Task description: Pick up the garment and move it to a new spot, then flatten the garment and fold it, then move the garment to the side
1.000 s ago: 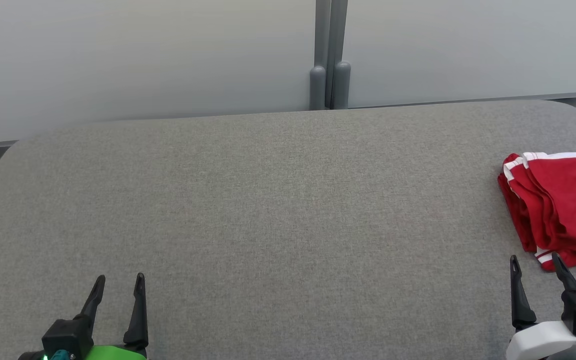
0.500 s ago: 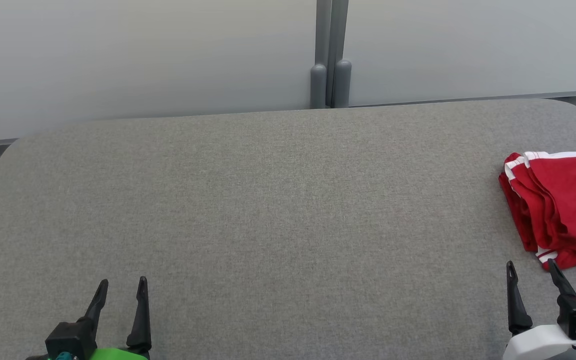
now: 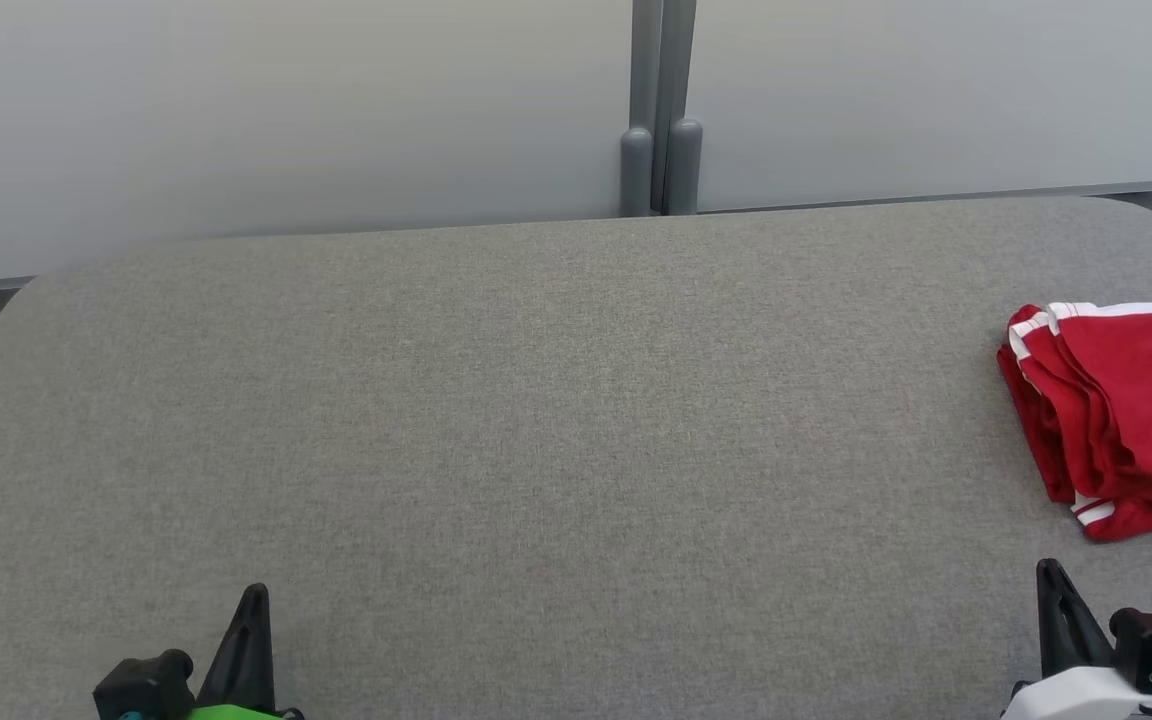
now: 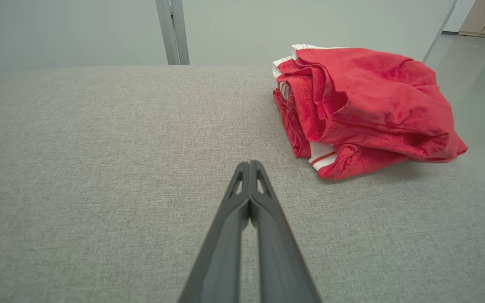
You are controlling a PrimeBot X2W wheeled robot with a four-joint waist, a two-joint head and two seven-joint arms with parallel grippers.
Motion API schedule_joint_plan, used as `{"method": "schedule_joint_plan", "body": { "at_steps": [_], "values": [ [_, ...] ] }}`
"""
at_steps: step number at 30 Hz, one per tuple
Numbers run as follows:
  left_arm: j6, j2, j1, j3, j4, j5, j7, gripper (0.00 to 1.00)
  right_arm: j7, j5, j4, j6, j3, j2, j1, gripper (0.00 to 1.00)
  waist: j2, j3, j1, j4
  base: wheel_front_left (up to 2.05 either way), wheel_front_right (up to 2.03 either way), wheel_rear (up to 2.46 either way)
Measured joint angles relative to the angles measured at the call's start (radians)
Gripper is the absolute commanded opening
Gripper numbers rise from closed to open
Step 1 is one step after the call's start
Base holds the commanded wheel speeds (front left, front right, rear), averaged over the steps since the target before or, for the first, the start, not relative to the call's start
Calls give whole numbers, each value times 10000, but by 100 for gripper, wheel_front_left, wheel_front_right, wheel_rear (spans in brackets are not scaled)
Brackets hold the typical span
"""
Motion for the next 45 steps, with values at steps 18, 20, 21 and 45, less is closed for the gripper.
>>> {"method": "schedule_joint_plan", "body": {
  "at_steps": [18, 20, 21, 45],
  "values": [
    [0, -132, -221, 291, -190, -3101, 790, 0, 727, 3910, -119, -2, 330, -33, -323, 0, 0, 21, 0, -26, 0, 0, 0],
    [0, -142, -280, 322, -215, -3444, 857, 0, 817, 4307, -127, -2, 360, -38, -363, 0, 0, 23, 0, -28, 0, 0, 0],
    [0, -148, -294, 336, -226, -3574, 913, 0, 849, 4477, -134, -2, 374, -42, -396, 0, 0, 24, 0, -30, 0, 0, 0],
    [-44, -253, -700, 658, -462, -6732, 1722, 0, 1699, 8449, -199, -4, 644, -121, -917, 0, 0, 52, 0, -62, 0, 0, 0]
  ]
}}
